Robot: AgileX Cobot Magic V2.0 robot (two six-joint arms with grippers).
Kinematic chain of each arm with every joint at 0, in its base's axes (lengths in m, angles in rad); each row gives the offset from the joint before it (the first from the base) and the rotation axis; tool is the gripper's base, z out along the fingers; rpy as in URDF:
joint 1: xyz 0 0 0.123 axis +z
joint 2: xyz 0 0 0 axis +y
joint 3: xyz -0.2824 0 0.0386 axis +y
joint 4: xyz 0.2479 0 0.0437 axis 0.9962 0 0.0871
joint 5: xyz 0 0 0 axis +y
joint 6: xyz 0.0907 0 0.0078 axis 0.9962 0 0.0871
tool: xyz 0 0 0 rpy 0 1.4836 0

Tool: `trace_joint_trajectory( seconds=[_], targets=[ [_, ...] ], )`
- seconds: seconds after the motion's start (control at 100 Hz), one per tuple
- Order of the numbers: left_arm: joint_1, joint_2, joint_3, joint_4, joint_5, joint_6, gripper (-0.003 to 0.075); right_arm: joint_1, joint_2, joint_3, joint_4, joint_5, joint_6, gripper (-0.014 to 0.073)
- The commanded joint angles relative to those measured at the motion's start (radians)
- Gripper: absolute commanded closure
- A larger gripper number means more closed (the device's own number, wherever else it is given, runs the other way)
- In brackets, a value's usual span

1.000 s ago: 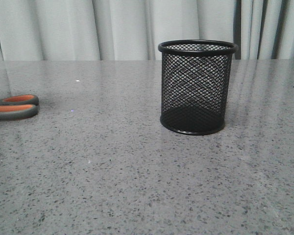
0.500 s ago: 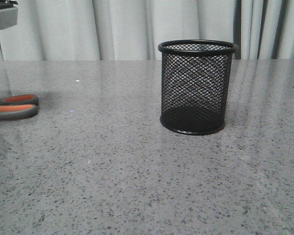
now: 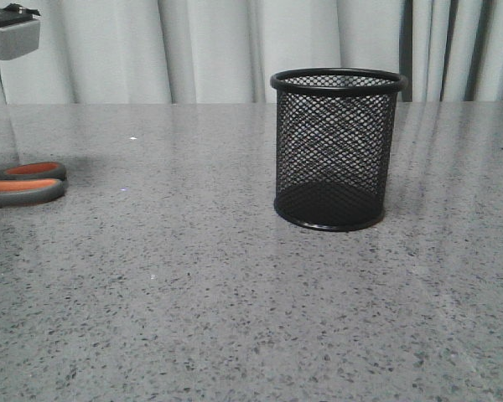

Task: Put scissors into bucket

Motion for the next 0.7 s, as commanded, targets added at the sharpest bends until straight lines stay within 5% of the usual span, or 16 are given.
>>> trace_joint_trajectory(
  seconds=[0.0,0.2,0.51,0.69],
  targets=[
    [-0.006,-0.006,-0.013,-0.017,0.01,0.005,0.0301,-0.002,0.005,-0.036,0.013,-0.041,-0.013,0.0176],
    [-0.006,-0.003,-0.013,-0.017,0.021,0.005,0.0324,-0.002,0.005,-0.036,0.013,-0.038,-0.013,0.0176],
    [-0.012,-0.003,-0.013,-0.052,0.074,-0.037,0.0709,-0.002,0.005,-0.036,0.013,-0.038,-0.013,0.0176],
    [-0.021,-0.034,-0.029,-0.067,0.083,-0.178,0.0741,-0.002,0.005,-0.036,0.013,-0.036,-0.013,0.0176]
  ],
)
